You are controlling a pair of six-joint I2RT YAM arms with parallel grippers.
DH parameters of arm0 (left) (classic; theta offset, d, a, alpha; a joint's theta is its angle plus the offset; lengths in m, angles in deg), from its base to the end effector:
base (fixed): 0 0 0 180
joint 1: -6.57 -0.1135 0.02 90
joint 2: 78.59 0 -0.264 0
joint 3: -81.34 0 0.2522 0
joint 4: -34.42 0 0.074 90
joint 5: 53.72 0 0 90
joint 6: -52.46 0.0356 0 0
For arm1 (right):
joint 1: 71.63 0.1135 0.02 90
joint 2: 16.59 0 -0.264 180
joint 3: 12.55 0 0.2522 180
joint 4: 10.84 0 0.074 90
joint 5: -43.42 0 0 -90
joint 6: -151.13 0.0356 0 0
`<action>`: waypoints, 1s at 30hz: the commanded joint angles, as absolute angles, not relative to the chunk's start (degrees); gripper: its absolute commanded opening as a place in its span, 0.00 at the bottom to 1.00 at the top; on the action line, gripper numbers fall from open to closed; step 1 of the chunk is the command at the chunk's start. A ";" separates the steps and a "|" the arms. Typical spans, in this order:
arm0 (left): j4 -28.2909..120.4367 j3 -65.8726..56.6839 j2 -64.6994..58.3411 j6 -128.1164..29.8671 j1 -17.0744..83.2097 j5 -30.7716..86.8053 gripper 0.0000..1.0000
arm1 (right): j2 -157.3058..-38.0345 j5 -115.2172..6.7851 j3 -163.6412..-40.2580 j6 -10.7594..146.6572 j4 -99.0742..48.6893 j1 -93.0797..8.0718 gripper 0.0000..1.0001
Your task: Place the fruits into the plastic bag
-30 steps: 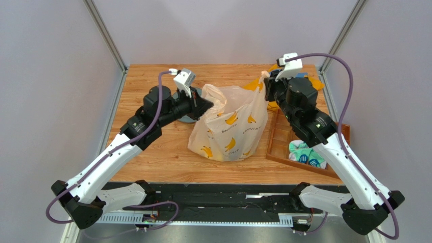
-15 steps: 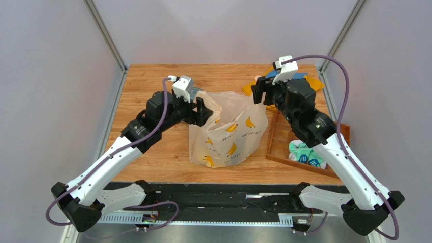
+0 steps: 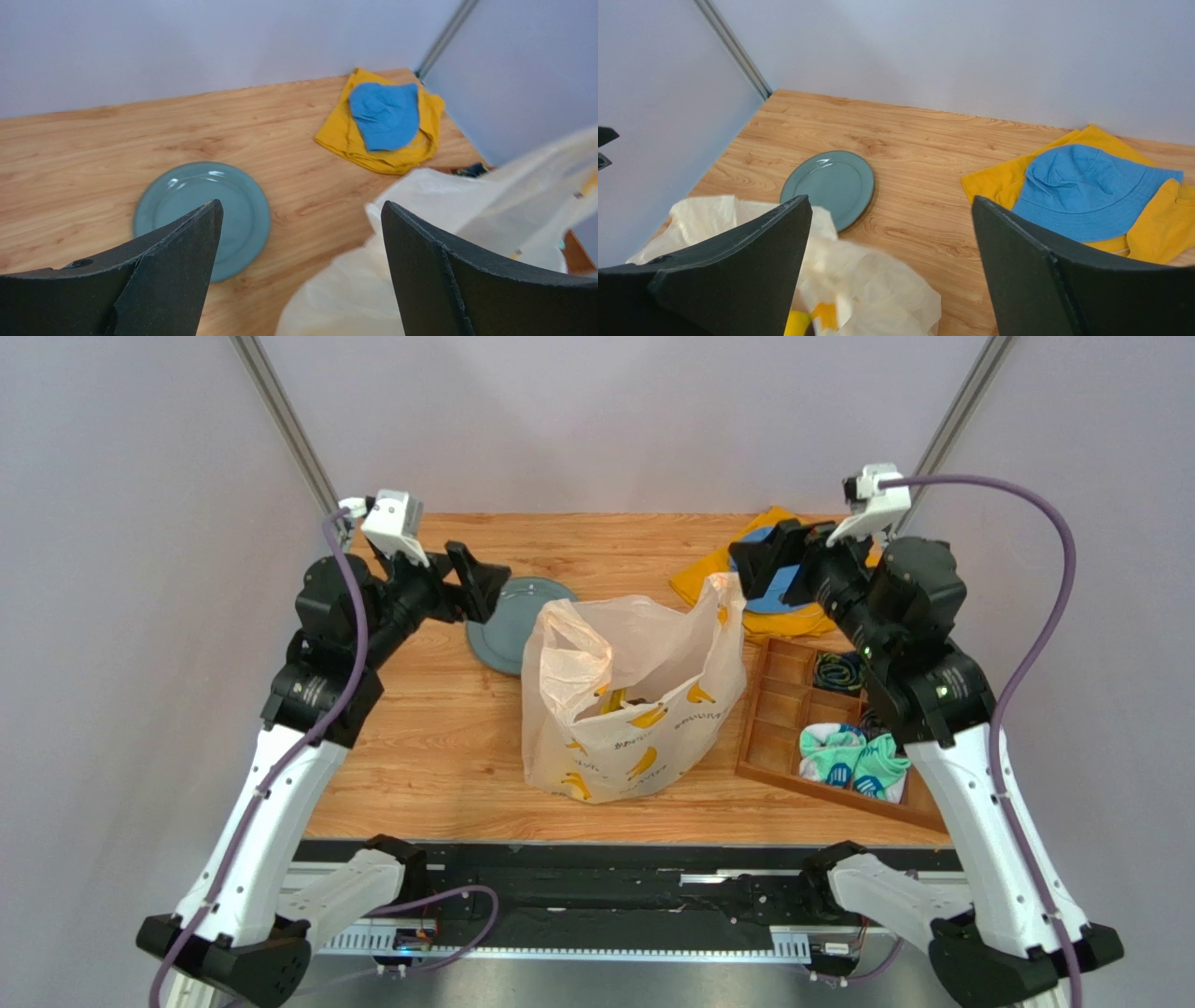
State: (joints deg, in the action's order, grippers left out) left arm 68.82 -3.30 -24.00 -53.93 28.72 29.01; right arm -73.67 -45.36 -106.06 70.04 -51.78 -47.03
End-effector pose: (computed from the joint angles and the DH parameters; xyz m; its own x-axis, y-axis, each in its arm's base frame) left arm 0.1783 -0.0774 0.4467 -0.2059 -0.2184 -0.9539 0.4511 0.8438 -0.2906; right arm 0.1719 0.0779 0.4763 -0.1321 0.1098 -0.9851 -0.3810 0.9119 0.1527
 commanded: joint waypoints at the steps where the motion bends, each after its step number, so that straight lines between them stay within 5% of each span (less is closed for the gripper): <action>1: 65.76 -6.25 -19.62 -55.91 19.33 21.52 0.92 | -79.33 -59.66 -110.07 76.86 -50.88 -58.43 0.91; 9: 72.60 -5.91 -21.45 -54.51 9.13 21.34 0.94 | -77.33 -55.91 -102.88 77.84 -50.79 -72.93 0.91; 17: 76.83 0.77 -30.67 -50.65 8.94 24.76 0.97 | -66.61 -39.74 -88.02 74.41 -46.32 -73.39 0.91; 30: 76.04 2.97 -34.11 -50.90 8.94 29.16 0.98 | -64.58 -38.23 -84.76 75.20 -42.61 -73.39 0.90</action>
